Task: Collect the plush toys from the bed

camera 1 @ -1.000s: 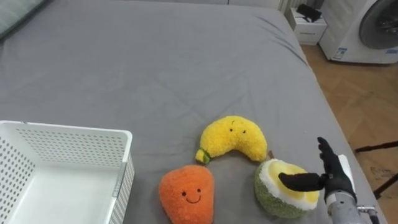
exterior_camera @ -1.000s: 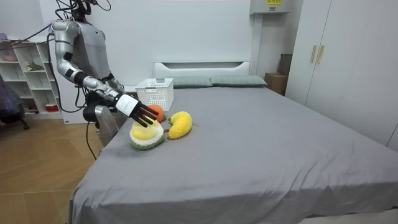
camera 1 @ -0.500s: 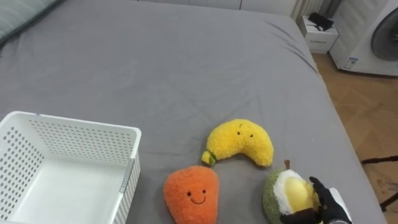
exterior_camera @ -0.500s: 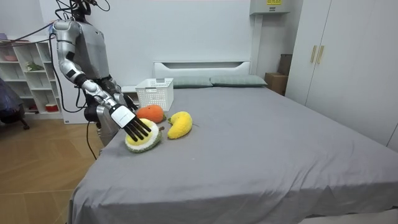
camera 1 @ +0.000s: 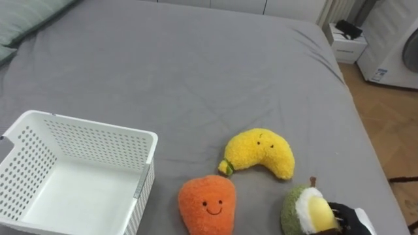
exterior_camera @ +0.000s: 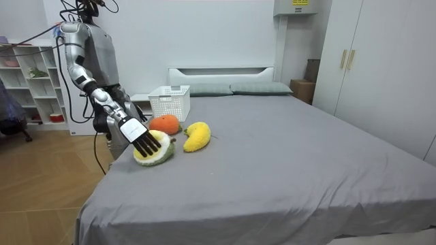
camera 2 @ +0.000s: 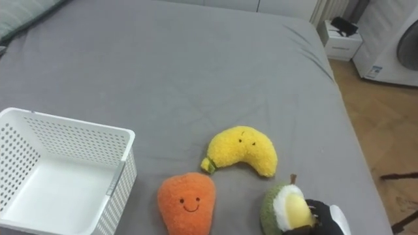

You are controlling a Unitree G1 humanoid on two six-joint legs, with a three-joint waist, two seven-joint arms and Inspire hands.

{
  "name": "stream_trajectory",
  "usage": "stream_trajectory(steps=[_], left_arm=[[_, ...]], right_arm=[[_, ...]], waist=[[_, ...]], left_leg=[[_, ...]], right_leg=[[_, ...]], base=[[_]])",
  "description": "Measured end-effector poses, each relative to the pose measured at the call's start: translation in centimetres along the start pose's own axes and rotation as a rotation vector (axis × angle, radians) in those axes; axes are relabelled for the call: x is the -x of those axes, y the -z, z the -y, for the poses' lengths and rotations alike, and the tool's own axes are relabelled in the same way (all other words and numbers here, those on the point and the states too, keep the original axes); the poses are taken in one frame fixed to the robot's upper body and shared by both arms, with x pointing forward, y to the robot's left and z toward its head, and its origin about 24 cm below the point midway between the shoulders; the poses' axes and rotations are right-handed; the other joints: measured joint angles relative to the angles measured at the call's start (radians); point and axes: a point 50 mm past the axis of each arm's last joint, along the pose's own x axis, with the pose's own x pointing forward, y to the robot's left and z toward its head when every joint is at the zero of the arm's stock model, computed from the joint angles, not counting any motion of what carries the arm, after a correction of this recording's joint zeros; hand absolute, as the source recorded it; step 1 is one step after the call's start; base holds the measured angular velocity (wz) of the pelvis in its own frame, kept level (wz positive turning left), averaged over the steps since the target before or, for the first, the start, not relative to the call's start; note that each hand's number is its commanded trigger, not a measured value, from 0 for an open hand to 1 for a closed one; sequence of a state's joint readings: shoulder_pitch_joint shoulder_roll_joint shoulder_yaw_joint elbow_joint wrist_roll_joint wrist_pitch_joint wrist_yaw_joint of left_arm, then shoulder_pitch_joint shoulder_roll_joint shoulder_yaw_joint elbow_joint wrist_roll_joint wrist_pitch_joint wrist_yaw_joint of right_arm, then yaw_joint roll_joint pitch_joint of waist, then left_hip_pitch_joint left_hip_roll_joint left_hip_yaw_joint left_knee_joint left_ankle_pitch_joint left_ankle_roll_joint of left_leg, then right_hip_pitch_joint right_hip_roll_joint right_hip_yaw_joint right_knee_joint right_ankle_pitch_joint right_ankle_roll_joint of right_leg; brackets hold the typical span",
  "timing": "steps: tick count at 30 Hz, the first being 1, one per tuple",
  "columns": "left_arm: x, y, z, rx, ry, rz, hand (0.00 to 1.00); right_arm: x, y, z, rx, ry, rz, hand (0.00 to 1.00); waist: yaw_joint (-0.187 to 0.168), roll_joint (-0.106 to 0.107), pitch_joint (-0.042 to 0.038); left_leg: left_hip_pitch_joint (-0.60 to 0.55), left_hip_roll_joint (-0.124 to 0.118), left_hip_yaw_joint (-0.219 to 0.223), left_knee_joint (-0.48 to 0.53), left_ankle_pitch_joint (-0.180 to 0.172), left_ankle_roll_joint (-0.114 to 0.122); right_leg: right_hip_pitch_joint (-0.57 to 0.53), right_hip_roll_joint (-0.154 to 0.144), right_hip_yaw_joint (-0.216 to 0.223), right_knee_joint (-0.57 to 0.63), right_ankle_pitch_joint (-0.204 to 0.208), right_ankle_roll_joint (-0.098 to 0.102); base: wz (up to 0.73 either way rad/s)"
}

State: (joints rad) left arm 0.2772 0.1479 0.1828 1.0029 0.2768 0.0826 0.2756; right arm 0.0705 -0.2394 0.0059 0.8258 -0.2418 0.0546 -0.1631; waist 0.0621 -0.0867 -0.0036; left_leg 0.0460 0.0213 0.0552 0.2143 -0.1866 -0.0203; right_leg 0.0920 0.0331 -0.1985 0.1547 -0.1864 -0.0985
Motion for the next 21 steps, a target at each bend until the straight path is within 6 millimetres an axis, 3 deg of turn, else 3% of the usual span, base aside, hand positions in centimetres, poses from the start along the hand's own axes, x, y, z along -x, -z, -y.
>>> stream_trajectory(steps=[21], left_arm=[[-0.1, -0.7, 0.0, 0.005, -0.006, 0.014, 0.00]], right_arm=[[0.0, -0.1, -1.1, -0.026, -0.047, -0.010, 1.00]], waist=[[0.005, 0.004, 0.0061]], left_leg=[[-0.002, -0.001, 0.000, -0.005, 0.000, 0.000]], right_leg=[[-0.003, 0.001, 0.003, -0.003, 0.000, 0.000]], base=[[0.00]])
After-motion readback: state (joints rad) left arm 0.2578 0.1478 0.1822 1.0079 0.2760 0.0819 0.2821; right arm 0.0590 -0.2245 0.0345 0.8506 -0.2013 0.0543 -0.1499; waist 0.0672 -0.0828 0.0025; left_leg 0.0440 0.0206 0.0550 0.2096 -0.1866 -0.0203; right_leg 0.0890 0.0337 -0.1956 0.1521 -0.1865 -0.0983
